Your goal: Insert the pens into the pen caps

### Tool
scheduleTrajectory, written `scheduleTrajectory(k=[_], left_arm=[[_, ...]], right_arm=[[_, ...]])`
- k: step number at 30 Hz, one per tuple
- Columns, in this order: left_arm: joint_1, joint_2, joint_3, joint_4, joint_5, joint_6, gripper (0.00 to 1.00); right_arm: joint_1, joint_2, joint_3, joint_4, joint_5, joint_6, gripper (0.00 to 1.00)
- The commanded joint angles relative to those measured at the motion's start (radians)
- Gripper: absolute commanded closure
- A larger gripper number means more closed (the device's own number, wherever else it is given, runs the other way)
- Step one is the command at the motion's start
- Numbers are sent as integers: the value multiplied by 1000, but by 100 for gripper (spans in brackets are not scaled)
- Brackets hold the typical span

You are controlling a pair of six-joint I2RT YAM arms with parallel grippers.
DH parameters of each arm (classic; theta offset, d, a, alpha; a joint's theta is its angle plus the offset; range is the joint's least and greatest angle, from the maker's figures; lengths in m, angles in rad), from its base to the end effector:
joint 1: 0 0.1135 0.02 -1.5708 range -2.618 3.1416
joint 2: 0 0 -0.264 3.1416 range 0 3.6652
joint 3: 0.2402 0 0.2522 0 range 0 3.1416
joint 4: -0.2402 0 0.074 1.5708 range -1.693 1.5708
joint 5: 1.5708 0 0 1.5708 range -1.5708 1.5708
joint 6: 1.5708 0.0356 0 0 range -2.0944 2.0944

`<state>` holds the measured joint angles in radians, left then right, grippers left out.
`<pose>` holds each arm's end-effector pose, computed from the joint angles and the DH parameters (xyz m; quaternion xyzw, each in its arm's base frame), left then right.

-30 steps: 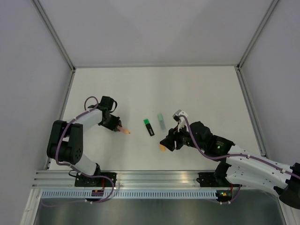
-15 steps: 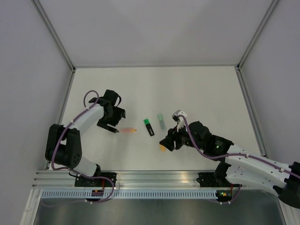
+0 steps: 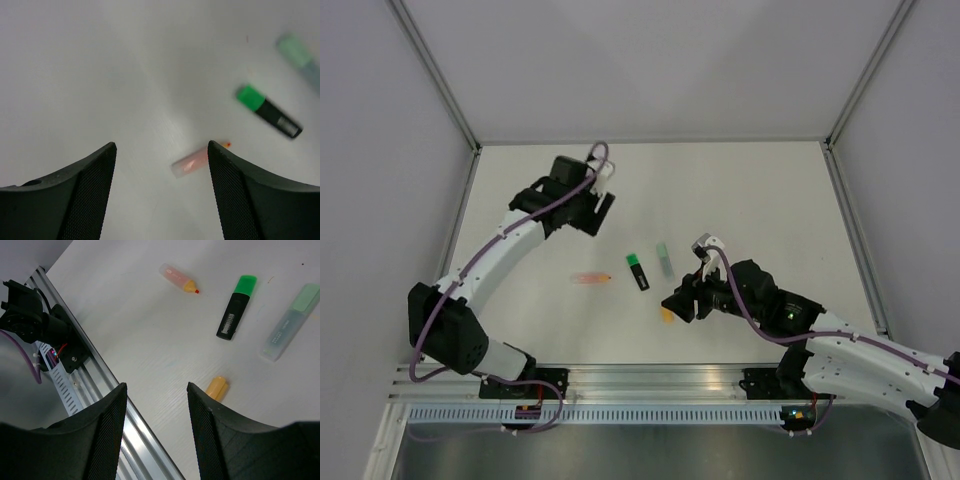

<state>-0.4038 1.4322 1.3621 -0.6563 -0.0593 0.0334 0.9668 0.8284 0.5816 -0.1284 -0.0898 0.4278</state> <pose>0.2896 -0.1214 0.3449 0.1859 0.8927 -0.0488 0.4076 0.1084 0.1628 0.2663 -0.2442 0.7892 0.3895 0.4072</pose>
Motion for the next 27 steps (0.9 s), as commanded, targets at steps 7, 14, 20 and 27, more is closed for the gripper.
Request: scheduleTrajectory(k=[7,14,20,27], left_arm=[[-119,27,-271,-76,248,660,23],[-119,86,-235,-126,309,700,25],[-119,118,-258,-89,299,732,27],[-119,244,-259,-111,262,784,30]], right_arm=[[4,-61,-5,24,-28,-4,42],[4,-84,-14,26,-37,0,42],[6,-120,-25,27,-34,5,42],[4,-187,-45,35,-15,25,42]])
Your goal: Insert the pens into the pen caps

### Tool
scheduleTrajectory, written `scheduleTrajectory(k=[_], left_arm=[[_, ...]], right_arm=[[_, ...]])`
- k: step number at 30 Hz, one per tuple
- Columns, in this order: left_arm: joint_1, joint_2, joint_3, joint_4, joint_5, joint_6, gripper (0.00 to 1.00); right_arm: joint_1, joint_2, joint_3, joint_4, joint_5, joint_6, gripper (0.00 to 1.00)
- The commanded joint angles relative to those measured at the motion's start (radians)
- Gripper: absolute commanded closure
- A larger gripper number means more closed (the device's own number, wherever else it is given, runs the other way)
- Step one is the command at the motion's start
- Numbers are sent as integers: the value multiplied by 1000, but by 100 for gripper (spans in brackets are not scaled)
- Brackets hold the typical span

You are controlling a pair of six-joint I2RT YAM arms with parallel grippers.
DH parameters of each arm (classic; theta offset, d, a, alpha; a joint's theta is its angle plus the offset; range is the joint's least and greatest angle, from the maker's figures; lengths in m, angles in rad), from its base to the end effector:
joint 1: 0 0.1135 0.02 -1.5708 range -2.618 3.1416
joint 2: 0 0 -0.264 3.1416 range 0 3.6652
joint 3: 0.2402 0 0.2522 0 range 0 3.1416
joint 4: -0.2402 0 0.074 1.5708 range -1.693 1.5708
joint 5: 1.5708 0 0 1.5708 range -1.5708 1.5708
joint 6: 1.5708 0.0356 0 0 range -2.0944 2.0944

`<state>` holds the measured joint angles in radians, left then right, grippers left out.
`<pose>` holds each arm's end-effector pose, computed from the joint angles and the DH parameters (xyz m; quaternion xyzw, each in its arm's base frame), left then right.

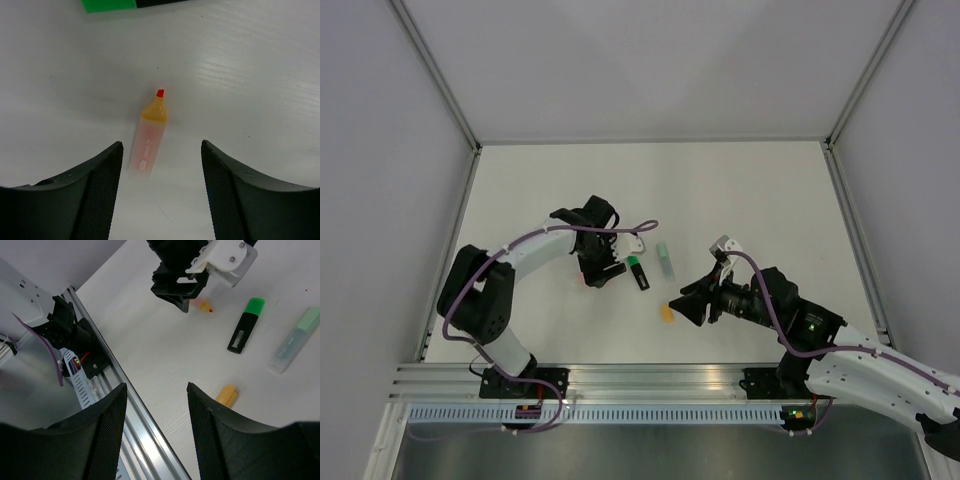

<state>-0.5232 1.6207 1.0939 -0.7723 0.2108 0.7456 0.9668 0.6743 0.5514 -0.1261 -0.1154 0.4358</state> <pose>0.2599 -0.1585 0.2011 0.5955 0.7851 -0.0887 0.1454 0.0933 0.1424 0.2809 -0.2409 0.7512 0.4302 0.4388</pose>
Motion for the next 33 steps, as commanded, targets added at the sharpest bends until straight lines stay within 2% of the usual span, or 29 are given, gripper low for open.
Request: scheduleTrajectory(k=[1,10,23,33], left_arm=[[0,71,11,-1,-11,75,32],[0,143,50,-19,-14,89,33],[0,238,63,-58,-90,143,40],[0,286,47,-70,-171,158,55]], right_arm=[[6,-48,-16,31,17,20,42],[4,-85,-24,31,23,29,42],[4,-111,-25,22,25,29,42],[4,-133,-27,23,22,35,42]])
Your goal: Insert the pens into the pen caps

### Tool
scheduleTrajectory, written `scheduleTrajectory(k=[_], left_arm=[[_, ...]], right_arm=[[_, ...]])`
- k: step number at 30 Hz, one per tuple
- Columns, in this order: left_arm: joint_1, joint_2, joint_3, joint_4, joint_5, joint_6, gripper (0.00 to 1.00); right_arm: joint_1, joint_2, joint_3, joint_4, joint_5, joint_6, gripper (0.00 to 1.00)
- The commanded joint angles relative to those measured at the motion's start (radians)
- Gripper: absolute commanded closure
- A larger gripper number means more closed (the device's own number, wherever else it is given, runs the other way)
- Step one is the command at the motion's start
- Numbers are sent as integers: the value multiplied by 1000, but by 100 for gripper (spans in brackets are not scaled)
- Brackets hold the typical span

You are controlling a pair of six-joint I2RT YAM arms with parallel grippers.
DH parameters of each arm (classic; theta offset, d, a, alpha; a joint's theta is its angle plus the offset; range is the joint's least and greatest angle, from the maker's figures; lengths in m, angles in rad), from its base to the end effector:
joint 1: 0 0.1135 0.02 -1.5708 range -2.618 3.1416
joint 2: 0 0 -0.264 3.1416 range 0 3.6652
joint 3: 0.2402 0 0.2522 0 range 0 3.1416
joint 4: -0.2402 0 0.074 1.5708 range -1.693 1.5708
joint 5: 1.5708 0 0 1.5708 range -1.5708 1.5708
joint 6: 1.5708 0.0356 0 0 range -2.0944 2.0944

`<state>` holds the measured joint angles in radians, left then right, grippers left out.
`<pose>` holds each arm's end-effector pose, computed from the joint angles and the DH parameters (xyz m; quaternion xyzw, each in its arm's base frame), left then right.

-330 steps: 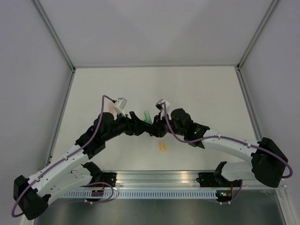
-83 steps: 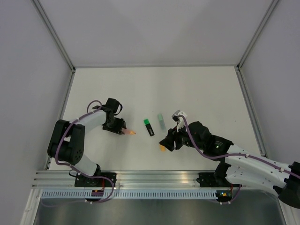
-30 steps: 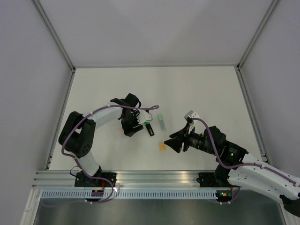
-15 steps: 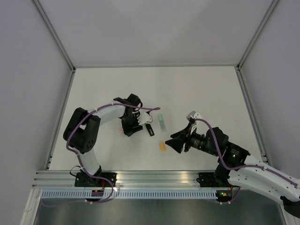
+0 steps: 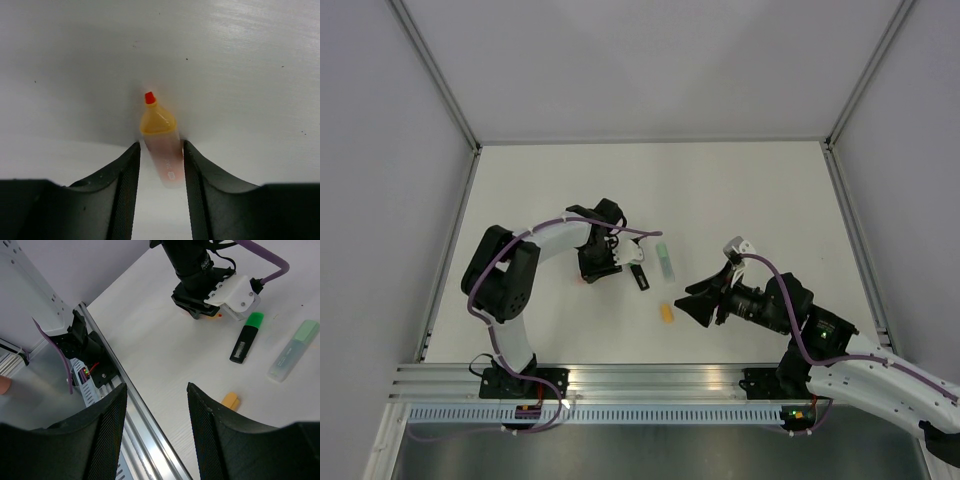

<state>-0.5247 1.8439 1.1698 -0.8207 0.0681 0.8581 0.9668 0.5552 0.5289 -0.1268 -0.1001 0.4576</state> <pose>0.2830 -0.1666 0.1525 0.6378 0.7685 -0.0273 0.0431 0.0824 0.1257 0.2895 -0.2225 0.7255 0.4536 0.4673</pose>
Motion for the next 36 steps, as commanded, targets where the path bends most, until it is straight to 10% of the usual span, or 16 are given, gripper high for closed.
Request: scheduleTrajectory(k=[1,15,36], left_arm=[[2,61,-32,-20,-27,44,56],[-9,15,-25,-23,39,-67,98],[2,-475,1,262,402,-703,98]], right_arm=[[4,-12,-6,24,7,13,42],[4,6,-9,36,20,15,42],[4,184,66,130,418,236,28]])
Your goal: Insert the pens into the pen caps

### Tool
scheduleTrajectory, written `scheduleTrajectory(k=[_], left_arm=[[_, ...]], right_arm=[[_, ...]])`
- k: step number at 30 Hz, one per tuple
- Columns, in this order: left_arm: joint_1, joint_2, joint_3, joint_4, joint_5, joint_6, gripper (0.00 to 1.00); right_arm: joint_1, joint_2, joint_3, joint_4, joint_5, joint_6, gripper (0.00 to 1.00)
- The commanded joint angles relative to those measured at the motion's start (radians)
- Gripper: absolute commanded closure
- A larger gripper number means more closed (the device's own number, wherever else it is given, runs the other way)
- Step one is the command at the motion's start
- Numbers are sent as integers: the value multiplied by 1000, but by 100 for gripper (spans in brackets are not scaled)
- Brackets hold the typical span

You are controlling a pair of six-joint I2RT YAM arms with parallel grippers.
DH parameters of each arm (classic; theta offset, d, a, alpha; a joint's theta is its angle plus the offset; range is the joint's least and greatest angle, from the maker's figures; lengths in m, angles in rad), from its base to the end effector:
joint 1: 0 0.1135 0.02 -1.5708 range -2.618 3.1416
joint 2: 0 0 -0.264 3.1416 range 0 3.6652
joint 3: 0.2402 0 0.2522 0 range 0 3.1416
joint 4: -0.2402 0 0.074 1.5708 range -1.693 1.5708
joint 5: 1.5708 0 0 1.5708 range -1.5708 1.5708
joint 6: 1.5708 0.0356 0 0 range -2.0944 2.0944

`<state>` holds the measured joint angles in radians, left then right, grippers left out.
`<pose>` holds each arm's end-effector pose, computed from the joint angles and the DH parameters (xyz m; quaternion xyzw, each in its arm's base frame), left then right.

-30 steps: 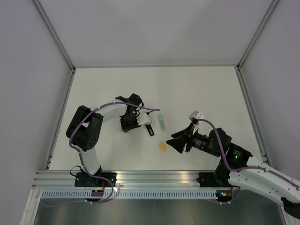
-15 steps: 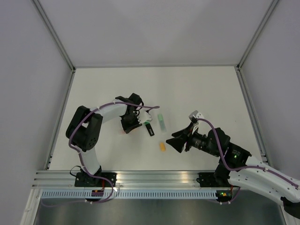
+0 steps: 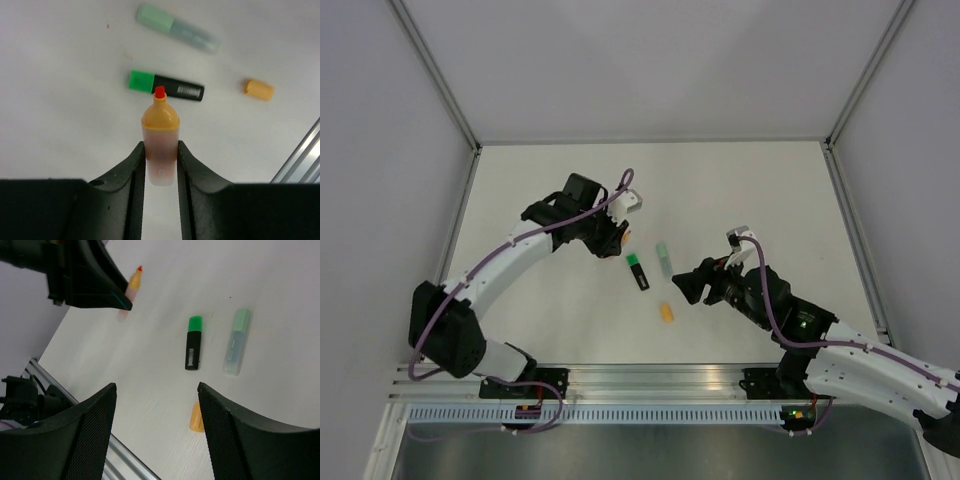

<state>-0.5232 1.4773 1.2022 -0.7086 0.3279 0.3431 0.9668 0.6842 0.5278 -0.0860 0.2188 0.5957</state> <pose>0.2603 -0.1634 0.2779 0.4393 0.8373 -0.1813 0.2703 0.1042 0.1374 0.2754 -0.0782 0.7817 0.3704 0.4956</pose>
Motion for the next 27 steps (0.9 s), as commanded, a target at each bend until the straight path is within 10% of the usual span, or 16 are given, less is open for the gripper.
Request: scheduleTrajectory(k=[1,9,27], left_arm=[[0,-141,-76,188,161,-212,98],[-3,-314,-312,558,347,-453,98],[-29,-327,-391,702,399,-492,98]], right_arm=[[4,81,78,113,106,105,28],[4,282,169,308,54,84,30],[7,477,185,473,126,96,36]])
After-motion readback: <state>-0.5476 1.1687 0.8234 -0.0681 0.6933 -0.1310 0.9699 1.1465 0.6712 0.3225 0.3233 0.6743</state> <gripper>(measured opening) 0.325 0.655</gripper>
